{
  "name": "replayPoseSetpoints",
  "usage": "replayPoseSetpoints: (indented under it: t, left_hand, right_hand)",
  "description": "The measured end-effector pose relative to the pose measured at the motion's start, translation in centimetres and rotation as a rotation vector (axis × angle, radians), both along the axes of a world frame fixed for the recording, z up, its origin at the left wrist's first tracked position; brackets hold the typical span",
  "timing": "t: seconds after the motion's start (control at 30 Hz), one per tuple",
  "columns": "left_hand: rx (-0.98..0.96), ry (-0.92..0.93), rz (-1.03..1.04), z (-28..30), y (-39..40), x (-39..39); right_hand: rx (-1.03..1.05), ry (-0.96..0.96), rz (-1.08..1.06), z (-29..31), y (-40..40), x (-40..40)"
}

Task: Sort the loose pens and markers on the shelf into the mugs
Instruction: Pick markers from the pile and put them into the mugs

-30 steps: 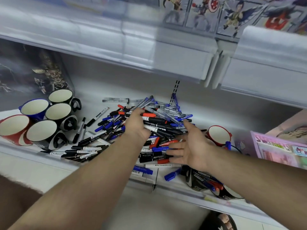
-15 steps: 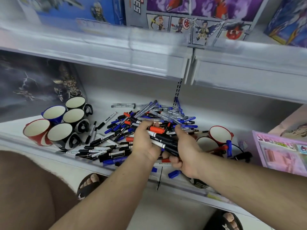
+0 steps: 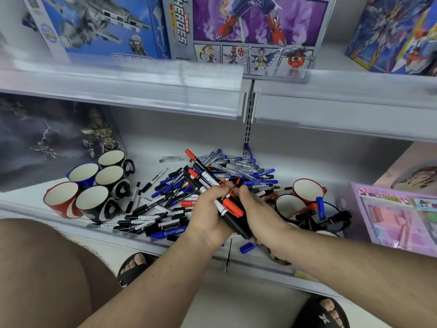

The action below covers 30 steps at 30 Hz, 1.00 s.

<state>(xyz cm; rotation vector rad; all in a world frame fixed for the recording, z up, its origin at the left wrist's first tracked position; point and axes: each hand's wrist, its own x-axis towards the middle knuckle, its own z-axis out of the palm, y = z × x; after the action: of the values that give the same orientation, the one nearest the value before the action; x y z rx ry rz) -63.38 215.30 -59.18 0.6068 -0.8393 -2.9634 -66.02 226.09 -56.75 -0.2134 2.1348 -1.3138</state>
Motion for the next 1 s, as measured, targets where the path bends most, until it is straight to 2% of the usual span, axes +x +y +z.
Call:
replayPoseSetpoints:
  t: [0.1, 0.17, 0.3, 0.47, 0.57, 0.63, 0.77, 0.9, 1.0]
  left_hand:
    - [0.019, 0.055, -0.053, 0.0, -0.8, 0.8]
    - [0.031, 0.088, -0.068, -0.2, -0.9, 1.1]
    - [0.083, 0.165, -0.105, -0.5, -0.5, 1.3]
    - [0.061, 0.219, -0.153, -1.0, -0.4, 1.4]
    - [0.075, 0.212, -0.143, -1.2, -0.6, 1.3]
    - [0.017, 0.164, -0.167, -1.1, -0.5, 1.5]
    - [-0.255, 0.078, -0.27, -1.0, 0.3, 2.0]
    - [-0.371, 0.059, -0.335, -1.2, 0.9, 2.2]
    - [-0.332, 0.008, -0.332, -1.1, 0.8, 2.2]
  right_hand:
    - [0.169, 0.227, 0.161, 1.0, 1.7, 0.1]
    - [0.133, 0.306, 0.118, 1.5, 2.7, 0.3]
    - [0.015, 0.201, 0.008, 2.5, 3.4, 0.8]
    - [0.013, 0.11, 0.001, 2.9, 2.7, 1.5]
    - [-0.024, 0.17, -0.063, 2.2, 2.3, 1.7]
    - [0.004, 0.263, -0.074, 2.0, 2.2, 1.7]
    - [-0.033, 0.376, -0.074, 2.6, 2.0, 0.3]
    - [-0.013, 0.282, 0.012, 3.0, 1.6, -0.9]
    - [-0.042, 0.227, -0.035, 2.2, 1.3, -1.5]
